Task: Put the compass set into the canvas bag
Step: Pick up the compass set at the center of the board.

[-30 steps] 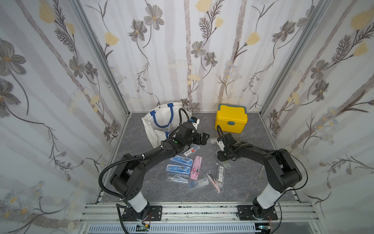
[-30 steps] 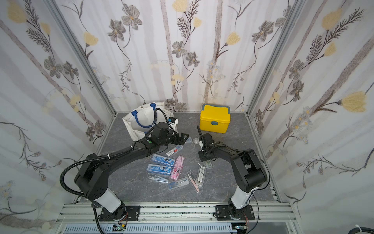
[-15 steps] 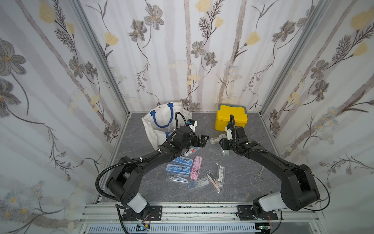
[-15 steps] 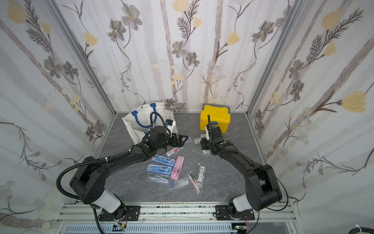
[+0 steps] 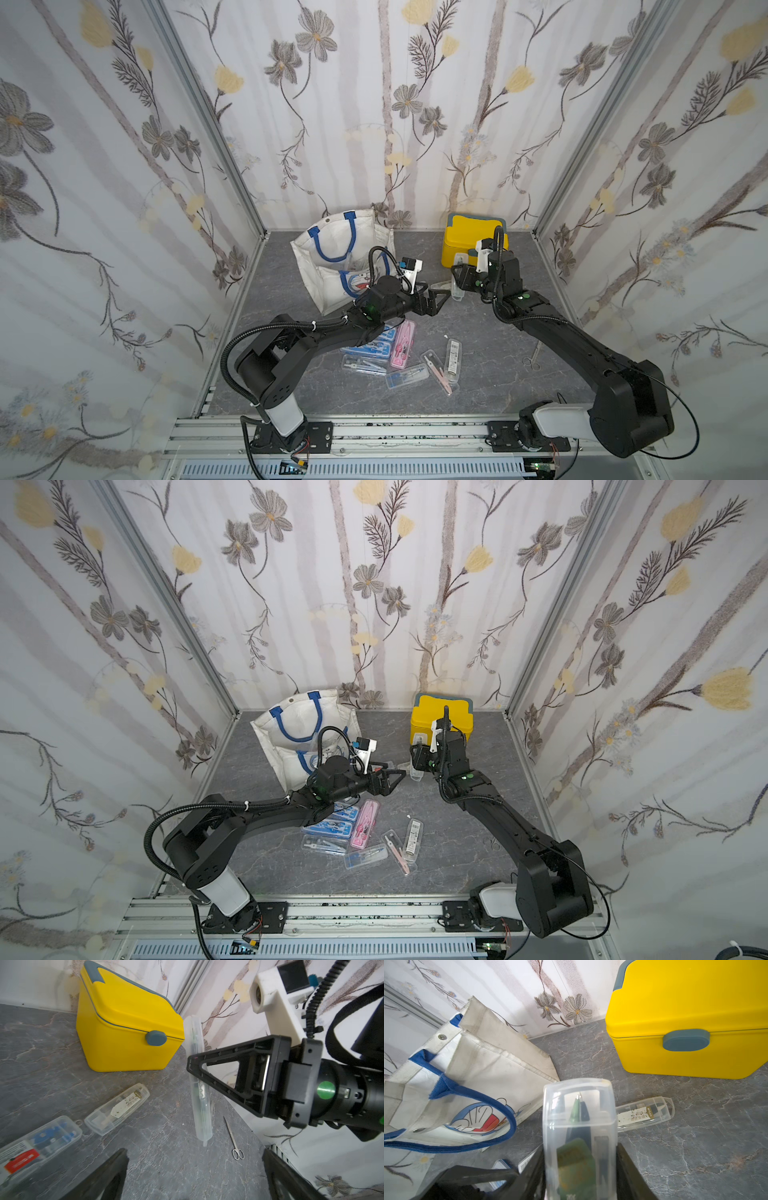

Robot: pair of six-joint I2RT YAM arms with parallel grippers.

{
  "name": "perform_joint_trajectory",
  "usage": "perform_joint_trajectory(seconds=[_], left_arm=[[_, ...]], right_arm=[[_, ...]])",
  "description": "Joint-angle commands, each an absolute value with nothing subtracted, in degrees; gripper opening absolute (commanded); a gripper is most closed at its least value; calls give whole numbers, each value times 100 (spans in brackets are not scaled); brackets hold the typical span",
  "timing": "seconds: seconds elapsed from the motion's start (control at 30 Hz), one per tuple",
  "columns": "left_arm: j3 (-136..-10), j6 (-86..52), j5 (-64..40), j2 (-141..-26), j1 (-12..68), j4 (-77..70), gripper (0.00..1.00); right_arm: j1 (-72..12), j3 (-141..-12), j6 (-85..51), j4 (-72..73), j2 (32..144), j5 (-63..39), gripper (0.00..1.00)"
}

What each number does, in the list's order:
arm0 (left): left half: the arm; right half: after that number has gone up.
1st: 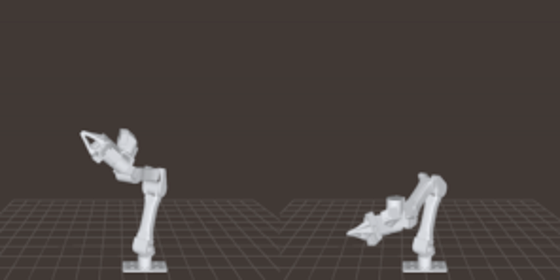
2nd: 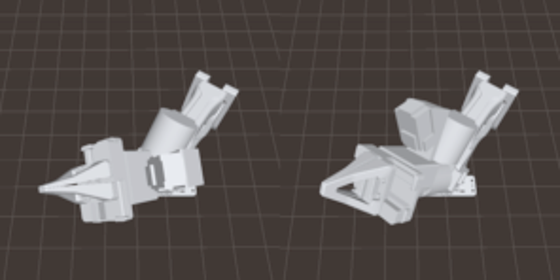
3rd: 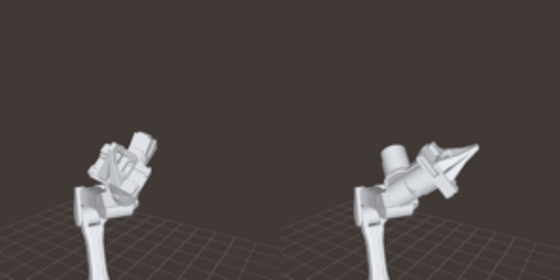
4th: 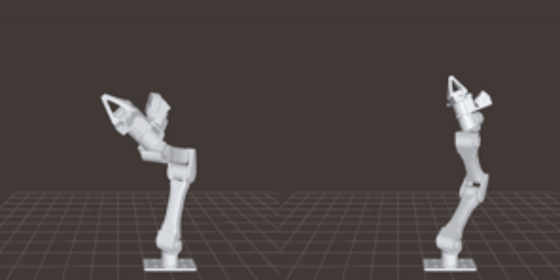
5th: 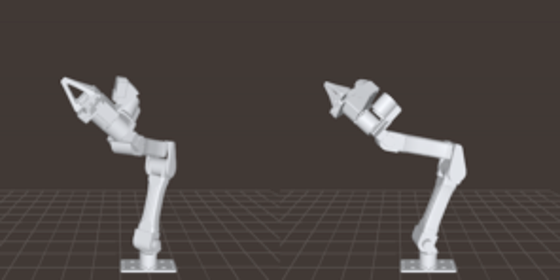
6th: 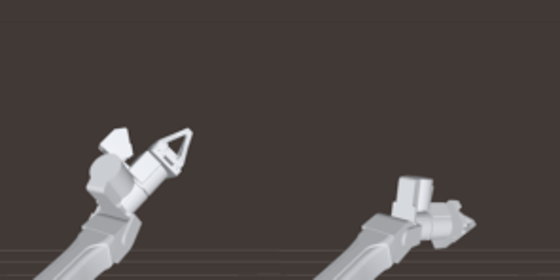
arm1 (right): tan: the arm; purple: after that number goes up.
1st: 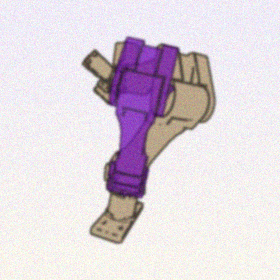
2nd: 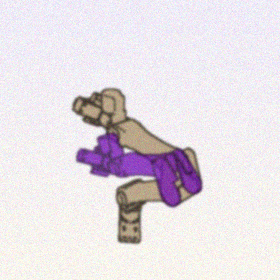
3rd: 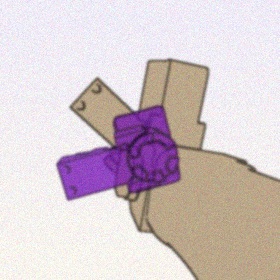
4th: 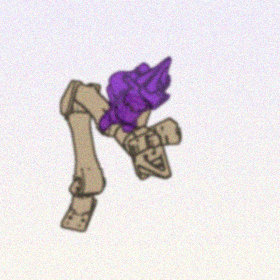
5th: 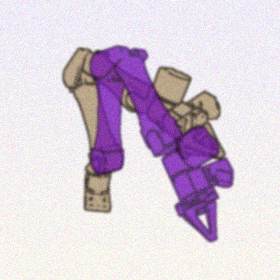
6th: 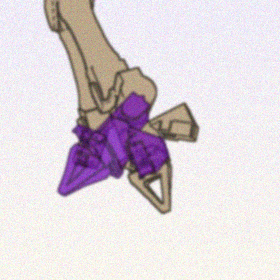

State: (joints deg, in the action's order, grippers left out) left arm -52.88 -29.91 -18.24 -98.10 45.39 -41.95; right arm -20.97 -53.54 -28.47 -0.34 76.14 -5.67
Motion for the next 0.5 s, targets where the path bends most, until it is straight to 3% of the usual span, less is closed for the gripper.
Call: perform_joint_trajectory(seconds=[0.0,0.23,0.47], left_arm=[[-5531,-3162,-1846,-10008,4627,-4746,99],[-6021,-3245,-1764,-10442,4701,-4737,92],[-6368,-3345,-1745,-10745,4707,-4800,73]], right_arm=[[-2066,-5388,-3030,326,7538,-713,27],[-1987,-5362,-3137,421,7428,-902,27],[-1943,-5329,-3242,540,7314,-1086,27]])
